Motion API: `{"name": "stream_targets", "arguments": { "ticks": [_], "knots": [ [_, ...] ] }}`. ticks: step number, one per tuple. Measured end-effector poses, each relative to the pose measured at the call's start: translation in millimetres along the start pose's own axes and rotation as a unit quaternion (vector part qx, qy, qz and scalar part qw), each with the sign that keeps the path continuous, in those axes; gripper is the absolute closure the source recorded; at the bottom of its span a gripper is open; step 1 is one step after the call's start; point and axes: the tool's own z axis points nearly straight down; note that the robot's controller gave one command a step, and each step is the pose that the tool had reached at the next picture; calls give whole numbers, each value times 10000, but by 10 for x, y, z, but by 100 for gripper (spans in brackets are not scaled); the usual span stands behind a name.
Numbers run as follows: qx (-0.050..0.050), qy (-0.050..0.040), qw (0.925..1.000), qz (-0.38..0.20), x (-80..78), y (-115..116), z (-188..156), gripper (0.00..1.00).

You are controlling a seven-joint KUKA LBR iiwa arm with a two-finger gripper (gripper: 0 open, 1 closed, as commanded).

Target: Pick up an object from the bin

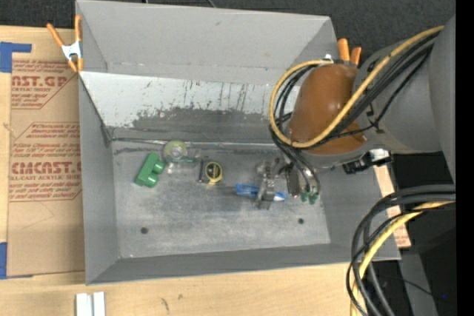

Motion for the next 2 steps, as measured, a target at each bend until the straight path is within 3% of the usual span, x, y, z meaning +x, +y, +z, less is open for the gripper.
{"name": "stream_targets", "arguments": {
  "ticks": [2],
  "knots": [
    [-1,9,10000,-8,-22,17,-528,100]
  ]
}}
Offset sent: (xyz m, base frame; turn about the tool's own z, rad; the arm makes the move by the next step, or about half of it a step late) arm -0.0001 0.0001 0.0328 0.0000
